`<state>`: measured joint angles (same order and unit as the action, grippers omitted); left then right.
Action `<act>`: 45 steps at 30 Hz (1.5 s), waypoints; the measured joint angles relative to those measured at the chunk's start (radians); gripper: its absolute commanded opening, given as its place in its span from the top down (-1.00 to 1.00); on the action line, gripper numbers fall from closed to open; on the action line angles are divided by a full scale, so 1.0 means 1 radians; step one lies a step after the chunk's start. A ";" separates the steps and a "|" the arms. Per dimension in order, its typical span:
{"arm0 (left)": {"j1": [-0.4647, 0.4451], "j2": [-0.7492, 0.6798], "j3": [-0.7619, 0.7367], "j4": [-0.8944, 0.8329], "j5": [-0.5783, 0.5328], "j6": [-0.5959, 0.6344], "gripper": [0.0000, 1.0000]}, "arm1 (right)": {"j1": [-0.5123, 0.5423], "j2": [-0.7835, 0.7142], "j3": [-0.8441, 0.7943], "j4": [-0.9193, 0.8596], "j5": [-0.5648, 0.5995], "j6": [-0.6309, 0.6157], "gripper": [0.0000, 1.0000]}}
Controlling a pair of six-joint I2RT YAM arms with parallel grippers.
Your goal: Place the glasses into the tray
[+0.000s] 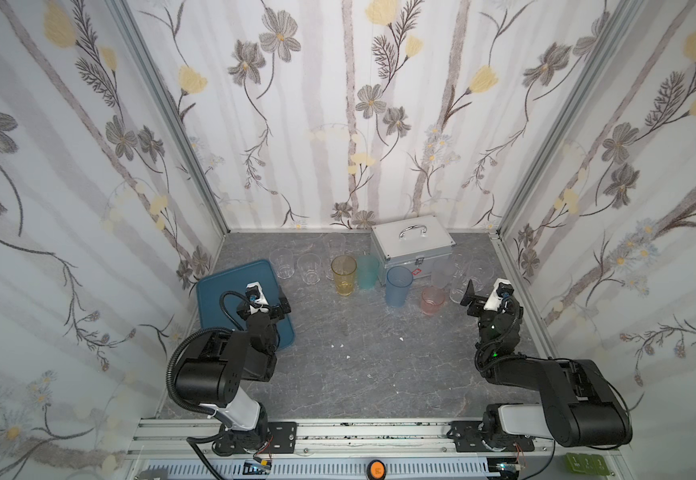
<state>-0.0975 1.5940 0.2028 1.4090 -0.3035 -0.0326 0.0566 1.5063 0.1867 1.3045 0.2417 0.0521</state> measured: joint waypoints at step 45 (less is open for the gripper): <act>-0.245 -0.496 0.351 -0.782 -0.409 -0.160 -1.00 | 0.169 -0.250 0.562 -0.997 0.223 0.233 -0.99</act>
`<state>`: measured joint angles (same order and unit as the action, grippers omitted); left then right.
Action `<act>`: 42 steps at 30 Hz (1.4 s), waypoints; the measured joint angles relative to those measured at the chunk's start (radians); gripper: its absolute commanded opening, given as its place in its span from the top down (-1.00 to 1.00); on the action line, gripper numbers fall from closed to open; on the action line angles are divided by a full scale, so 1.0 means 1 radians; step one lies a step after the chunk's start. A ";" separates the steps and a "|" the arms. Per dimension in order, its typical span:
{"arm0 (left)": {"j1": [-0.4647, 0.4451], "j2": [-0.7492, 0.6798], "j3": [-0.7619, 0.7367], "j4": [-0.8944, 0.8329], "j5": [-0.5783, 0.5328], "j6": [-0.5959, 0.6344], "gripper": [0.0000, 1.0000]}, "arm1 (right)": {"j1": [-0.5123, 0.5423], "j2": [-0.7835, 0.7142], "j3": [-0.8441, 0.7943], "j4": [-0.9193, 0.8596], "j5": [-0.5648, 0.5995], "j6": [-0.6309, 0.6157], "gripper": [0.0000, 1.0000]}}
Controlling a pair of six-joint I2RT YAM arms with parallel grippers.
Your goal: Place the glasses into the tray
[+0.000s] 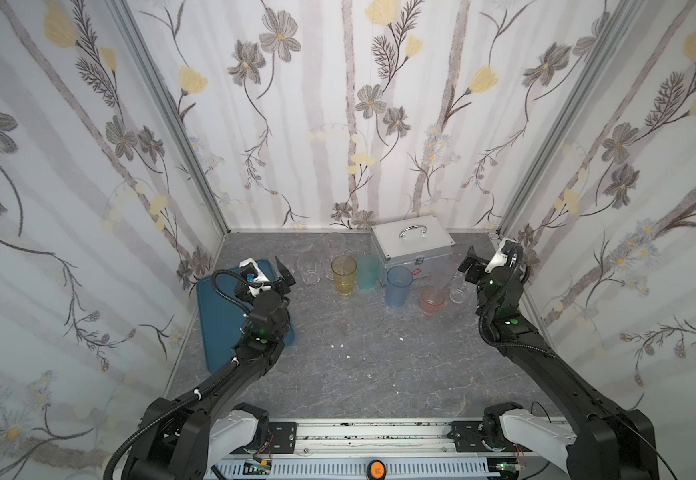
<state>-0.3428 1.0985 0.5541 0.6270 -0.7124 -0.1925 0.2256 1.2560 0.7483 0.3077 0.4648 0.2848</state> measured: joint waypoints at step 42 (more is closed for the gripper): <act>-0.039 0.217 -0.026 -0.772 0.636 -0.491 -0.73 | 0.410 0.185 0.061 -0.340 -0.406 0.440 -0.55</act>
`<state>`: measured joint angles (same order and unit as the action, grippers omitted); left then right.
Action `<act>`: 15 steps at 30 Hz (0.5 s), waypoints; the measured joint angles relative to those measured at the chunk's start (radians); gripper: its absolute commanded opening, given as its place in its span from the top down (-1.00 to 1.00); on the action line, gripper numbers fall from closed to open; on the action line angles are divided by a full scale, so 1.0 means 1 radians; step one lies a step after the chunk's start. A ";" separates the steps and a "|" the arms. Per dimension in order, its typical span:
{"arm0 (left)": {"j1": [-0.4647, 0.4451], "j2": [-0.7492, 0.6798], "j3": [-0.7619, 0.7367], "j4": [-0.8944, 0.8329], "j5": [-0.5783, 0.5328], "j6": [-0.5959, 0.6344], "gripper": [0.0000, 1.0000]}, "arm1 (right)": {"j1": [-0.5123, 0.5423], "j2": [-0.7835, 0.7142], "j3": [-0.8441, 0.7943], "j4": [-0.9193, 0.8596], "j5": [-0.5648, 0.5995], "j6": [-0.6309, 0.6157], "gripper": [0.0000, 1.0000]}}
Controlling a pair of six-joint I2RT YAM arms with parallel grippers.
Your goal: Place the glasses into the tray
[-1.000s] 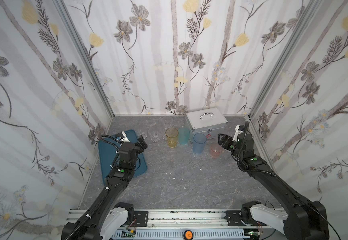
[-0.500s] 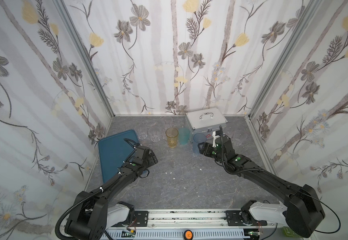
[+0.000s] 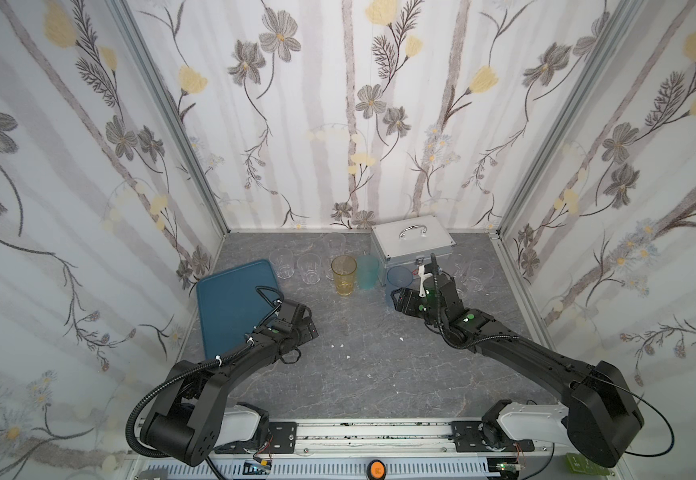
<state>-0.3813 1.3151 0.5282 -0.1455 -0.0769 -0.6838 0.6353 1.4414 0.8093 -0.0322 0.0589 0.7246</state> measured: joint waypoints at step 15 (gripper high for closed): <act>-0.267 -0.078 0.011 0.002 0.029 -0.232 -0.74 | 0.011 0.016 0.000 0.008 0.000 0.002 -0.52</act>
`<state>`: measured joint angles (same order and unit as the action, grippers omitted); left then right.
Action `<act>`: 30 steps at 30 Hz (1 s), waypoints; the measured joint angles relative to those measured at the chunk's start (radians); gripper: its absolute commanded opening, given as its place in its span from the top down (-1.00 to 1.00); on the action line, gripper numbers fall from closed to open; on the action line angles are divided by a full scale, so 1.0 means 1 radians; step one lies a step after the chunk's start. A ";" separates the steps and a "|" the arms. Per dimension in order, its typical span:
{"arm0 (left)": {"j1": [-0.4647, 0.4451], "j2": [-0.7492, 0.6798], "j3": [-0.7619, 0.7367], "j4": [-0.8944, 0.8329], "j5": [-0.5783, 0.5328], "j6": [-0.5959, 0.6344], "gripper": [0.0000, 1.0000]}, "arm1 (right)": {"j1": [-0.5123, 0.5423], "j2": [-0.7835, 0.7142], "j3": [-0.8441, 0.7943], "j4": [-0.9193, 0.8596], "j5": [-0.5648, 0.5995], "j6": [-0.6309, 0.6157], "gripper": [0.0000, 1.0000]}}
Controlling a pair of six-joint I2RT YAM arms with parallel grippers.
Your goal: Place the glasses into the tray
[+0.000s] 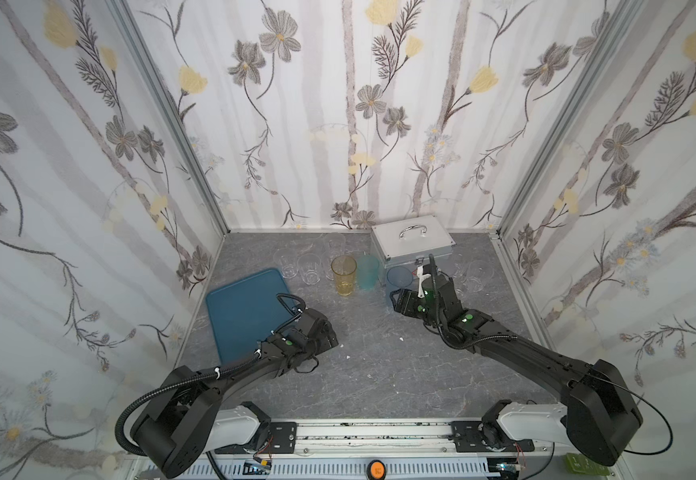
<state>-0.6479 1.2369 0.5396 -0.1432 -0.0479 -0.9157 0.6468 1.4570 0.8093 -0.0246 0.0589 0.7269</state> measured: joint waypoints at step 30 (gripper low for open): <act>0.529 -0.145 0.268 -0.211 -0.252 0.324 -1.00 | 0.444 0.797 0.747 -0.237 -0.037 -0.007 0.35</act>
<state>-0.1184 1.0916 0.8078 -0.3542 -0.2996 -0.5919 1.0912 2.2539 1.5566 -0.2611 0.0216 0.7197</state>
